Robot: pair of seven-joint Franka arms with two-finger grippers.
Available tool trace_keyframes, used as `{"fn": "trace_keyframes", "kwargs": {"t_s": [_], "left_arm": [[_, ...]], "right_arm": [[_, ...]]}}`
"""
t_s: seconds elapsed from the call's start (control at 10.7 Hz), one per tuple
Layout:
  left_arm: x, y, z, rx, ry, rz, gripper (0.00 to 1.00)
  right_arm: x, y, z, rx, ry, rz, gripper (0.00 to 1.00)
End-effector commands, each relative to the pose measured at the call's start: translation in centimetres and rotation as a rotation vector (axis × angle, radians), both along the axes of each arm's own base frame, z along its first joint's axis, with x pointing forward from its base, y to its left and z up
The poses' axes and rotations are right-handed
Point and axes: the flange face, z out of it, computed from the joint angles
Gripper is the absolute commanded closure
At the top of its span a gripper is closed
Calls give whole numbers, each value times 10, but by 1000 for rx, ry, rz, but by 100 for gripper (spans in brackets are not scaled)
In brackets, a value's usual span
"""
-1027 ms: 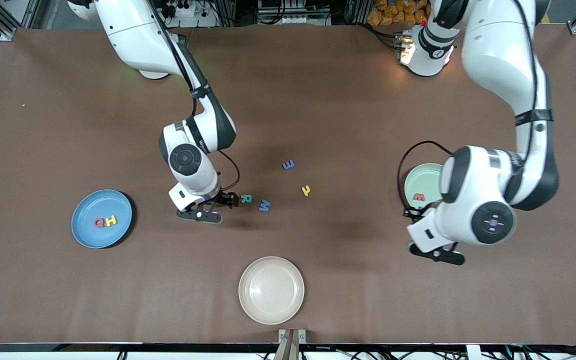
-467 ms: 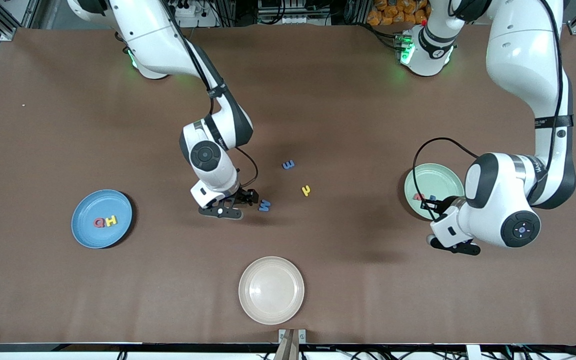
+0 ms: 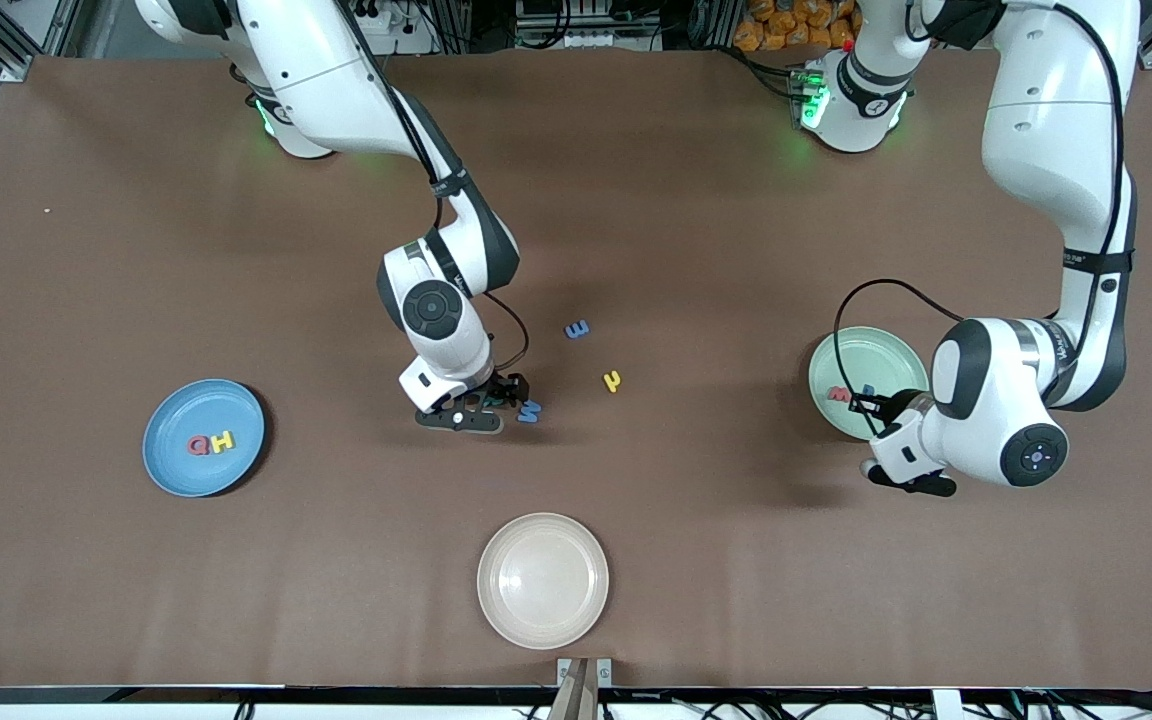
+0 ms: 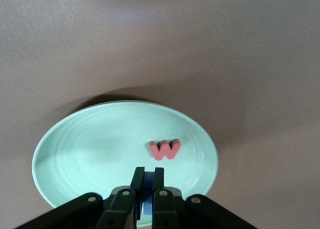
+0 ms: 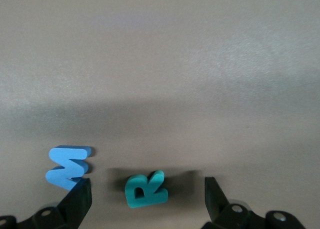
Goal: Sort uppercase to blue plate, lowercase to green plate
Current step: 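Release the blue letter with the left gripper while the right grasps teal R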
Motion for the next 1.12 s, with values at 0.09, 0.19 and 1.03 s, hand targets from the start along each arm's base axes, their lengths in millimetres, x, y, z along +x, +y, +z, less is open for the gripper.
{"fn": "trace_keyframes", "kwargs": {"t_s": [0.09,0.19,1.03], "left_arm": [[-8,5,6,-23,-10,-1,90],[-8,4,6,-23,-12,-3,64],[8,5,78,-12,-121,-29,49]], "right_arm": [[-1,7,-12,6,-10,-17,0],[-2,8,-11,7,-15,-13,0],[2,-8,-9,-4,-13,9,100]]}}
